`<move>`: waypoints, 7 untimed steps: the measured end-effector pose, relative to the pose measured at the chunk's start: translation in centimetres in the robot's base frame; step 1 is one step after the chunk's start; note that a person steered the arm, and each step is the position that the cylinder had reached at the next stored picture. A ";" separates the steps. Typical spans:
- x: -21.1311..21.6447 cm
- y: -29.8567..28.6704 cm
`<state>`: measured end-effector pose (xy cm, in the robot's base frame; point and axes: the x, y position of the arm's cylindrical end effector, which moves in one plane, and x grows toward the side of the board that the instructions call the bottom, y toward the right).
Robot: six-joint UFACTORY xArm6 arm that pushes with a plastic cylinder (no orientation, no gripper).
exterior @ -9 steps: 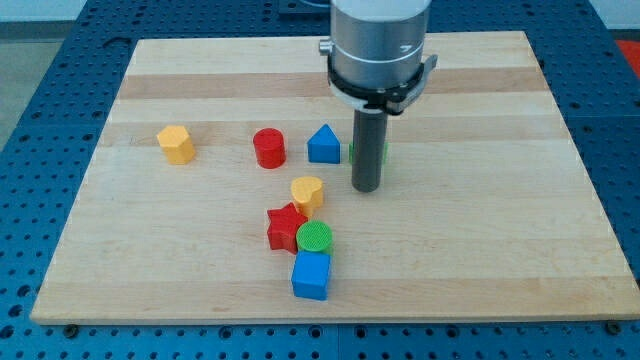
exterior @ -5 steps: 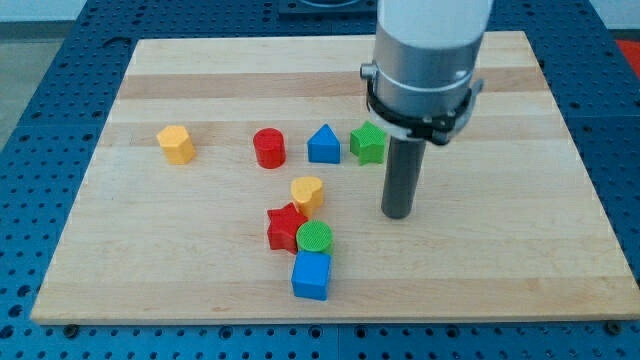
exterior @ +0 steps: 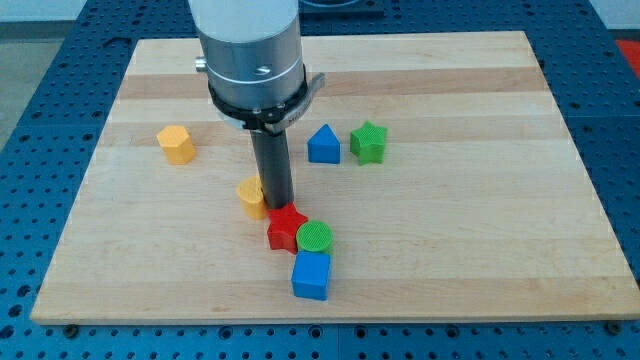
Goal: Push the yellow heart closer to the yellow hexagon
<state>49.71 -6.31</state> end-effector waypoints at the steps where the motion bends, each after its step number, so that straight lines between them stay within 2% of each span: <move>1: 0.9 -1.4; 3: 1.0 -8.5; 5: 3.6 -10.3; 7: -0.5 -10.9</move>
